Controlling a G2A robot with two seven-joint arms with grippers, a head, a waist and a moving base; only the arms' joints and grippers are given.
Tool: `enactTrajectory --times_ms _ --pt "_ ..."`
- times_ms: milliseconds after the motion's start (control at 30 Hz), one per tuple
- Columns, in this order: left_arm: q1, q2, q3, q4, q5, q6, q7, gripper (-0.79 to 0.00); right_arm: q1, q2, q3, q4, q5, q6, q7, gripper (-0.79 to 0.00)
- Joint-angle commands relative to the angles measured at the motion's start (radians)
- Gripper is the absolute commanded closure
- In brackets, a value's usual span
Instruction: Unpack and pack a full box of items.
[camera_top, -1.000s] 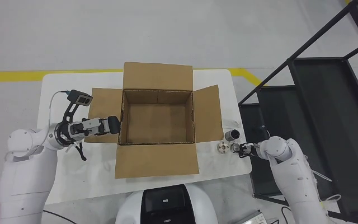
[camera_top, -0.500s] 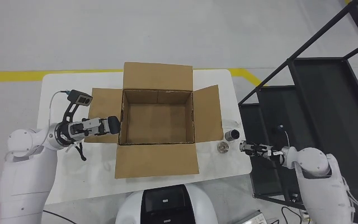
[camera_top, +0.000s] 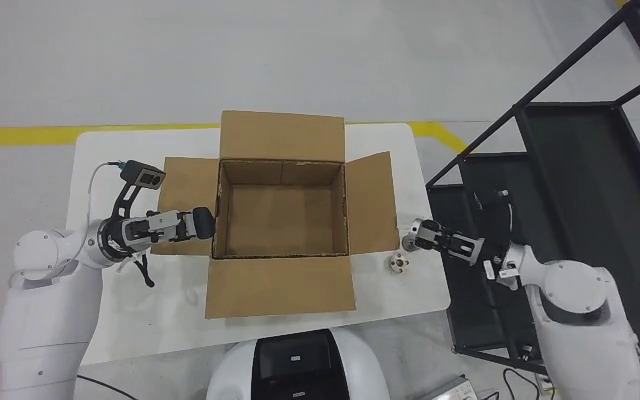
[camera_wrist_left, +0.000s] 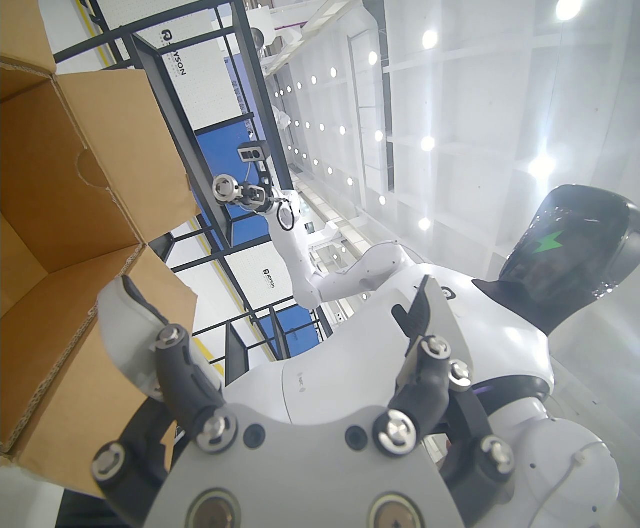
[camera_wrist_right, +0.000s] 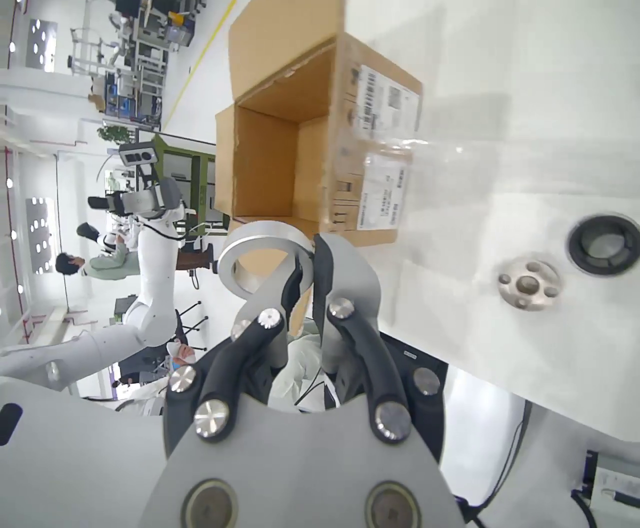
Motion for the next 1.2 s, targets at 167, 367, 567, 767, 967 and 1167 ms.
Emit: enactTrajectory --times_ms 167,367,567,767,967,1167 --pt "0.000 0.000 0.000 0.000 0.000 0.000 0.000 -0.785 0.113 0.006 -0.187 -0.090 -0.118 0.106 0.001 0.000" --pt "0.000 0.000 0.000 0.000 0.000 0.000 0.000 -0.785 0.291 0.001 -0.415 -0.055 -0.244 0.251 -0.014 0.000" --pt "0.000 0.000 0.000 0.000 0.000 0.000 0.000 -0.785 0.453 -0.018 -0.581 0.076 -0.261 0.405 -0.070 0.000" --pt "0.000 0.000 0.000 0.000 0.000 0.000 0.000 -0.785 0.534 -0.032 -0.672 0.179 -0.236 0.456 -0.098 -0.785" --pt "0.000 0.000 0.000 0.000 0.000 0.000 0.000 -0.785 0.543 -0.031 -0.686 0.201 -0.212 0.406 -0.090 -0.785" --pt "0.000 0.000 0.000 0.000 0.000 0.000 0.000 -0.785 0.457 -0.006 -0.585 0.131 -0.172 0.268 -0.012 -0.785"
